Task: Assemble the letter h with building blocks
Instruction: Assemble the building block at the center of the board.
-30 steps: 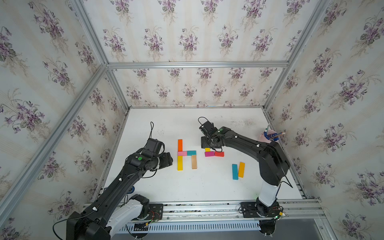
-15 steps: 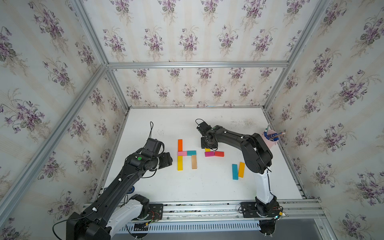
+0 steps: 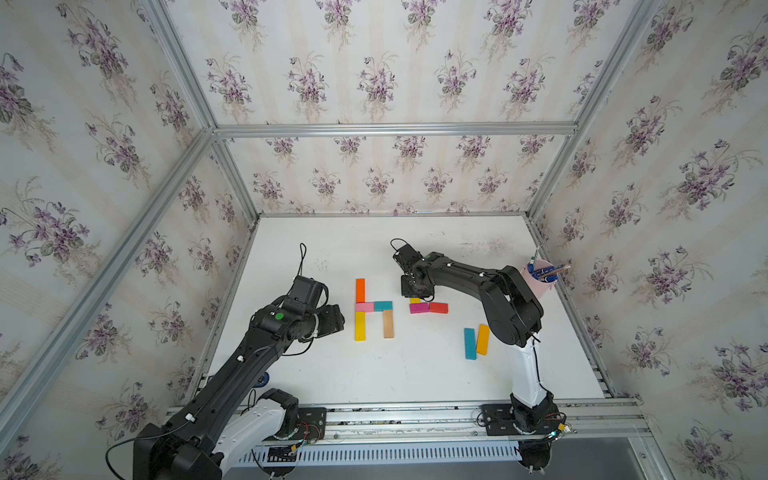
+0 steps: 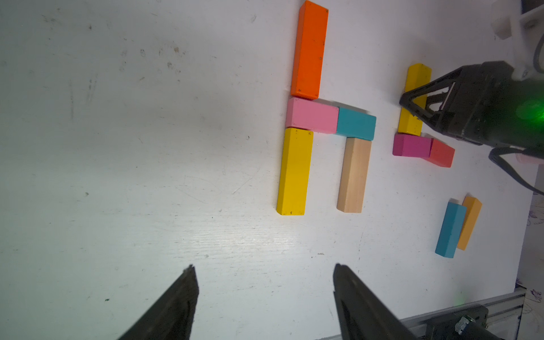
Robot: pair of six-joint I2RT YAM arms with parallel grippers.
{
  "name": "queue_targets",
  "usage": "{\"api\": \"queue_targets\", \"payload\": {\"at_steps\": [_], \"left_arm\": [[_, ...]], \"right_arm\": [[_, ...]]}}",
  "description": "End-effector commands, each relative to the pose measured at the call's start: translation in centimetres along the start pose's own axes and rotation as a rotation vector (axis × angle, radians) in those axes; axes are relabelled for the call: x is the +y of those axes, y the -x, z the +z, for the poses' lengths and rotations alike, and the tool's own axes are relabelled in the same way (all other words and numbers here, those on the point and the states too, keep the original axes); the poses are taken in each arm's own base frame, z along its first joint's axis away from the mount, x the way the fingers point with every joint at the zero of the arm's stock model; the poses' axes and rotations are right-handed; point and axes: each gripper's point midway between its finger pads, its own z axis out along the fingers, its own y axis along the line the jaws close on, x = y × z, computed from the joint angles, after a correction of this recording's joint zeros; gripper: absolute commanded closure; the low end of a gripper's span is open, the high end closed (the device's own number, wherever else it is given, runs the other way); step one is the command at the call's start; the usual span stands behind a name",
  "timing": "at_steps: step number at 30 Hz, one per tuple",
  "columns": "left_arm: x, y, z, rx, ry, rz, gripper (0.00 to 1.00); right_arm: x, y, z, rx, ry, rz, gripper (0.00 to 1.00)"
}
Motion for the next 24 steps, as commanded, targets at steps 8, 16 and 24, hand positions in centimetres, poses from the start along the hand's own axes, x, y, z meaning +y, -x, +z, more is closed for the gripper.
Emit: {"api": "queue_targets", "payload": {"at_steps": [8,16,24], "left_arm": [[-0.2,0.4,0.0,-0.020,-0.009,0.010,0.25],[-0.2,0.4,0.2,-0.017,-0.011,0.007,0.25],[-0.1,0.3,0.2,-0.015,-0.012,0.005,0.25]], "right_arm": [[-0.2,-0.9,0.4,0.019,-0.020,-0.016,0.64],[-0.3,-1.3,0.5,0.023,-0.030,-0.030,0.65],[-0.6,-1.0,0.1,0.009,-0.045,-0.031,0.49]]}}
